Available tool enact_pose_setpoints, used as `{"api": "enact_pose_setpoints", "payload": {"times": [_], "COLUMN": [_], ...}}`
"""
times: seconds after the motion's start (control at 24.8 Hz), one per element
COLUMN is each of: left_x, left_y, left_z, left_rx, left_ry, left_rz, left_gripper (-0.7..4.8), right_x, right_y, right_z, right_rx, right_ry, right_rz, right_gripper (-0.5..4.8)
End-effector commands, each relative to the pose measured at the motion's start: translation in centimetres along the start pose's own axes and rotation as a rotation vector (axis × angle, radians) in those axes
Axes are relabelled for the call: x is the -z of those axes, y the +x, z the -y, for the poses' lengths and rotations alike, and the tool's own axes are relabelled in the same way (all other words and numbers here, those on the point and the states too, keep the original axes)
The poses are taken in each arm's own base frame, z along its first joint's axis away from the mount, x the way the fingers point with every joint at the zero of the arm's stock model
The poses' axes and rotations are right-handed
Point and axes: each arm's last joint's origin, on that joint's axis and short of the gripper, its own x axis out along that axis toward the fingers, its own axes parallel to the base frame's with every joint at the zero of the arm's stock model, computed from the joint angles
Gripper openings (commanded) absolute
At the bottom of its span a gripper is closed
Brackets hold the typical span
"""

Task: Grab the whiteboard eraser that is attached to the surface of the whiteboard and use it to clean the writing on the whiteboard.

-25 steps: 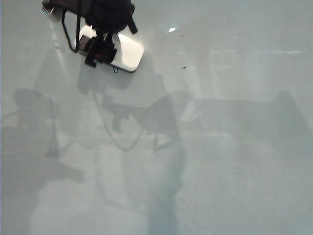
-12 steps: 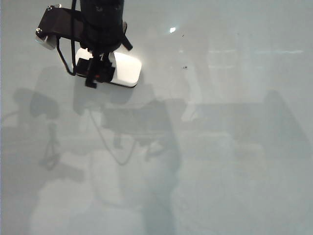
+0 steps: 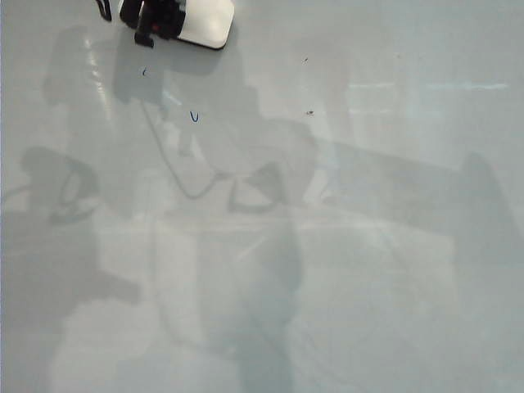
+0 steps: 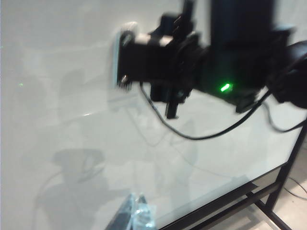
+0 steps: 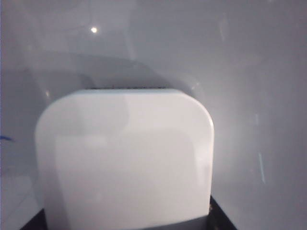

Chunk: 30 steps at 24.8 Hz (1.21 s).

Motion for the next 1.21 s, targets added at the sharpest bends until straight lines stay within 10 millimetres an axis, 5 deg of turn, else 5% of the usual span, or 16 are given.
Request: {"api": "enact_pose_setpoints", "payload": {"times": [0.04,0.48,0.8,0.97,1.21], "left_x": [-0.2,-0.2,-0.2,-0.1,-0.2], "left_y": [-0.1,-0.1,-0.1,-0.1,-0.1], "left_z": [0.0,0.0,0.0,0.0,0.0], "left_rx": [0.001,0.001,0.001,0.001,0.001], "left_ry": [0.005,0.005,0.005,0.005,0.005], "left_rz": [0.013,0.013,0.013,0.012,0.013], "left_gripper": [-0.02,-0.02,-0.02,-0.02,-0.02], "right_x": [0.1,0.3,1.0,1.2,2.8], "right_y": [0.3,2.0,2.1,1.5,-1.6], "right_z": [-0.9,-8.5,-9.3,-7.1,1.8], "right_rx": [-0.05,-0.257,-0.294,-0.217,-0.139], "right_ry": [-0.029,-0.084,-0.044,-0.006,0.296], "right_rz": [0.01,-0.067,-0.127,-0.186,-0.133], "right_gripper": [2.02,2.01,2.01,2.02,2.02]}}
